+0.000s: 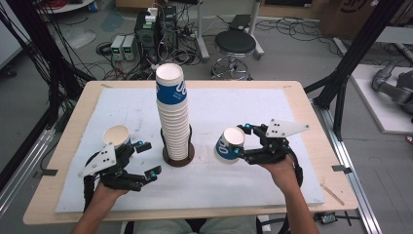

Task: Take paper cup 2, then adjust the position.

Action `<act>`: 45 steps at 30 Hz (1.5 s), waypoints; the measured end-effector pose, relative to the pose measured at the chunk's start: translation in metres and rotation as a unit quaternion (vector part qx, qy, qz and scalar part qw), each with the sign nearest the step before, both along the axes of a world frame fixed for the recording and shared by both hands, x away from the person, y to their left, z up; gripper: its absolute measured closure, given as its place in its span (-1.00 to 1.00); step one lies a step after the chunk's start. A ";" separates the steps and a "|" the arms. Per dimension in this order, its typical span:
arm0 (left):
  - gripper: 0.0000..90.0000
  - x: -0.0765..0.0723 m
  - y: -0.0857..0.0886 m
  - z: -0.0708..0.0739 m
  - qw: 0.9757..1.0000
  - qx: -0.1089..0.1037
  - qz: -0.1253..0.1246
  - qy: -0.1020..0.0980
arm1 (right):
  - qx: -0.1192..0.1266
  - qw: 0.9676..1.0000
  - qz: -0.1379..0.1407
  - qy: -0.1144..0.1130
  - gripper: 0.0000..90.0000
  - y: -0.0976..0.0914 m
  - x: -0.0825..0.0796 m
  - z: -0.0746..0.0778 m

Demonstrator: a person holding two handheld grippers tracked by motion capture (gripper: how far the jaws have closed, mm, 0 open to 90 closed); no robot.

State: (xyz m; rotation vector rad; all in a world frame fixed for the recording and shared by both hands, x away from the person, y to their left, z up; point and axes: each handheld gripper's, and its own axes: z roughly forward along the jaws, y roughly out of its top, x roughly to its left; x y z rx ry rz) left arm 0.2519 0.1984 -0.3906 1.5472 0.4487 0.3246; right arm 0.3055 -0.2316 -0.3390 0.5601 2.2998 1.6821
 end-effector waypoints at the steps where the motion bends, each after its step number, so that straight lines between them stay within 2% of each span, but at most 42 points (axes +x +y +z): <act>1: -0.63 0.000 0.000 0.000 1.000 -0.001 0.001 -0.001 | -0.001 1.000 0.002 0.000 -0.30 0.001 0.000 -0.001; 15: -0.63 0.000 -0.006 0.001 1.000 -0.001 -0.017 -0.006 | 0.001 1.000 0.004 0.002 -0.30 -0.001 -0.003 0.000; 24: -0.63 -0.002 -0.016 0.001 0.999 0.008 -0.047 -0.005 | -0.003 1.000 0.014 0.007 -0.30 0.002 -0.005 -0.004; 36: -0.64 -0.004 -0.038 0.003 0.997 0.016 -0.076 -0.010 | -0.004 0.999 0.033 0.008 -0.30 0.002 -0.016 -0.004; 45: -0.64 0.004 -0.061 0.005 0.995 0.020 -0.098 -0.012 | -0.005 0.998 0.061 0.007 -0.30 0.015 -0.019 -0.002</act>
